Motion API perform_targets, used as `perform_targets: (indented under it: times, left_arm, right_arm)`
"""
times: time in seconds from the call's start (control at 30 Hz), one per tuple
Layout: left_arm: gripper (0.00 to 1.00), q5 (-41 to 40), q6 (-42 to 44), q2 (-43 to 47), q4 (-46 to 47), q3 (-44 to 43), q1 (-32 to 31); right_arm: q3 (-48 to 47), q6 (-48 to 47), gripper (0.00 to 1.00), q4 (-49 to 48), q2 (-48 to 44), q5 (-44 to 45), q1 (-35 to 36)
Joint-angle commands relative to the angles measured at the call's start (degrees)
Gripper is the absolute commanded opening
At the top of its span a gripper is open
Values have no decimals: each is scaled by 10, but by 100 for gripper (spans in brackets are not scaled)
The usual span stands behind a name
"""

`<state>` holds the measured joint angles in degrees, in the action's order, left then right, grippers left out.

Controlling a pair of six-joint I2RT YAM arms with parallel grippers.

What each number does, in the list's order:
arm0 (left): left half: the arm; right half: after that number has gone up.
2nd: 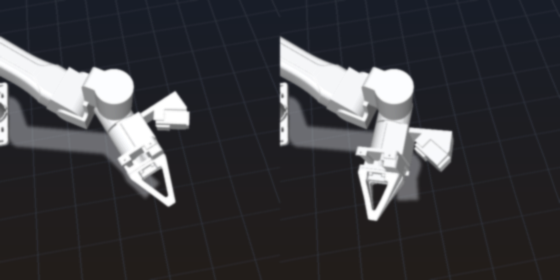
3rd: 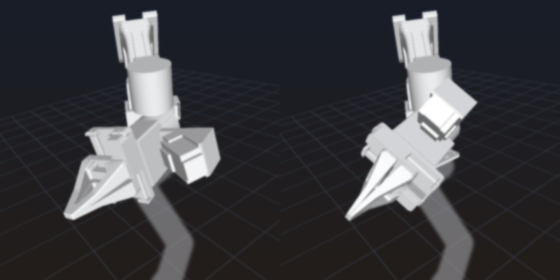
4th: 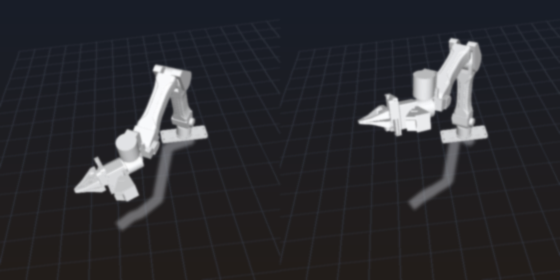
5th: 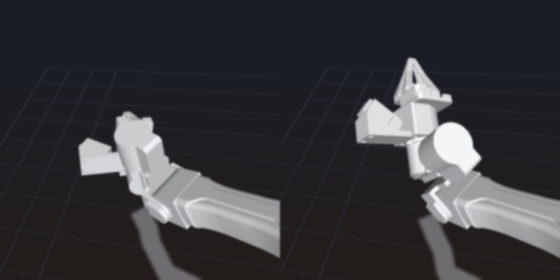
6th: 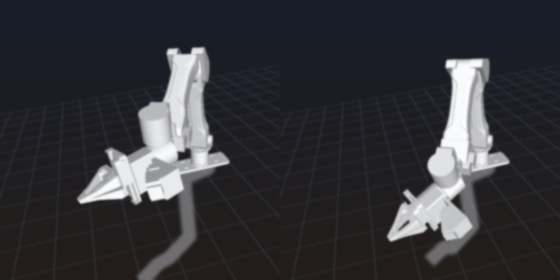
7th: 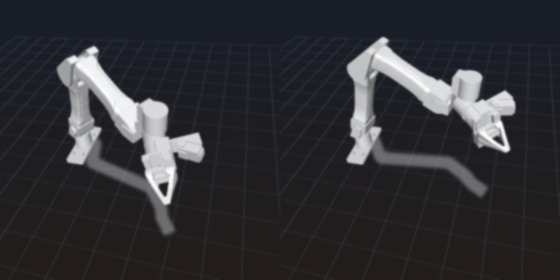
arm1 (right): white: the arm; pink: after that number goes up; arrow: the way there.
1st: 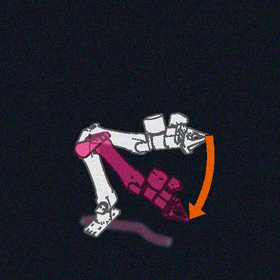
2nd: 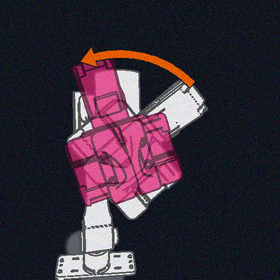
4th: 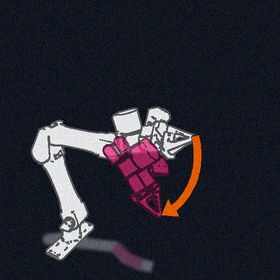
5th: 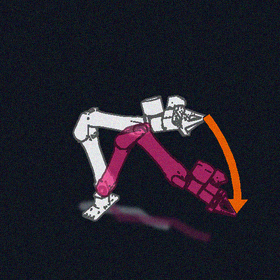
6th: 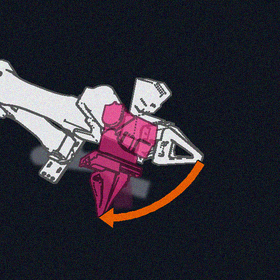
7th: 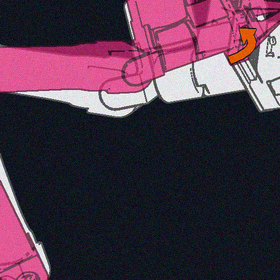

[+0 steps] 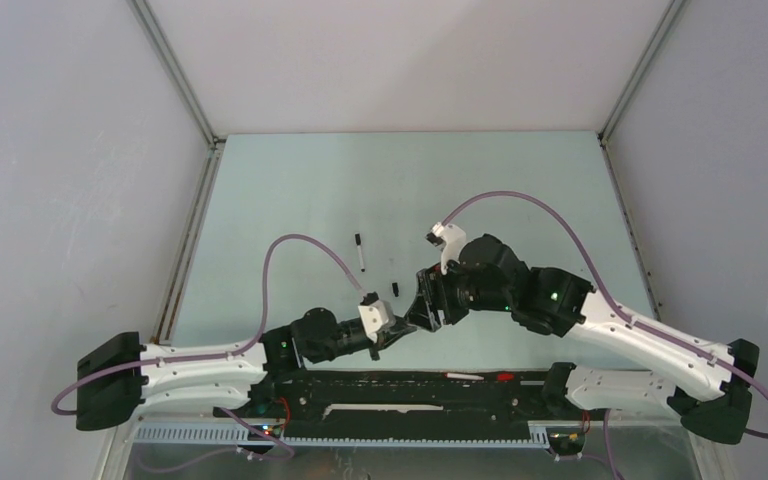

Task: Insert the pens into the pen caps

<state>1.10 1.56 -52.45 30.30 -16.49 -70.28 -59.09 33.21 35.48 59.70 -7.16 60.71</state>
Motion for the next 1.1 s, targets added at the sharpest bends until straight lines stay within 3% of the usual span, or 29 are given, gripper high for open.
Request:
perform_targets:
  times: [0.0,0.13,0.4,0.57,0.87,1.07]
  left_arm:
    - [0,-2,-47,5,32,-34,-3]
    - [0,3,-79,17,68,-21,-3]
    - [0,13,-197,33,221,23,-2]
    - [0,46,-239,42,303,42,-2]
    - [0,103,-260,43,413,74,-2]
    - [0,114,-273,49,463,91,-2]
  right_arm:
    - [-20,-23,67,-38,-43,9,4]
    - [0,-37,73,-81,-88,14,8]
    - [112,-95,70,-253,-206,24,41]
    - [155,-156,67,-343,-229,24,83]
    - [163,-243,51,-458,-180,72,181]
    - [163,-263,39,-499,-152,101,202]
